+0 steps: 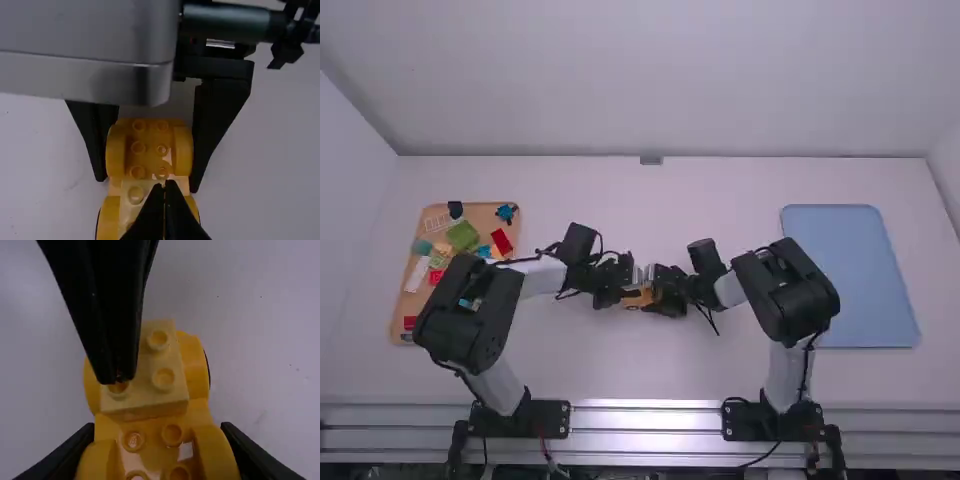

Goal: Assemble lego blocks to make yellow taxi

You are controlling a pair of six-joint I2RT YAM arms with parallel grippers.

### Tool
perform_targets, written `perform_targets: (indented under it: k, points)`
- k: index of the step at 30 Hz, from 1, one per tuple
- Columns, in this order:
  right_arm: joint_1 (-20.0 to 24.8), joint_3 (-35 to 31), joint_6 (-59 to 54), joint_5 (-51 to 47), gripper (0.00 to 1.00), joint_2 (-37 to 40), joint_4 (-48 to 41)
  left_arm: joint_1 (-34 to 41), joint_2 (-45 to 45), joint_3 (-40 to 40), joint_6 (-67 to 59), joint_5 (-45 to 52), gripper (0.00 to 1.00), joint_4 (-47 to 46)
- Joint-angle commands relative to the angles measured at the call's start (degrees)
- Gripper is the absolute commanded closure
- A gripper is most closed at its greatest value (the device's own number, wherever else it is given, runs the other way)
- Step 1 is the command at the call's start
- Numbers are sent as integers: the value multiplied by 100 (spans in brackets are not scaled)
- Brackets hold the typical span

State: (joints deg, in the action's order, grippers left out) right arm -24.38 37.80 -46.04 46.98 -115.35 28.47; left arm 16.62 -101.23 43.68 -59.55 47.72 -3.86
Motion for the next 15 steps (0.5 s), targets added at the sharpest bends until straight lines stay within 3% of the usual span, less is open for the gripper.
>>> perform_targets:
  k: [1, 9, 15]
  points:
    - [2, -26, -28, -195, 58, -4, -44, -2, -79, -122, 15, -595, 98, -201]
    - [9, -26, -31, -188, 58, -4, -44, -2, -79, -168, 756, -1731, 98, -323]
    - [0, -26, -46, -199, 58, -4, -24, 0, -79, -483, 772, -1414, 98, 66]
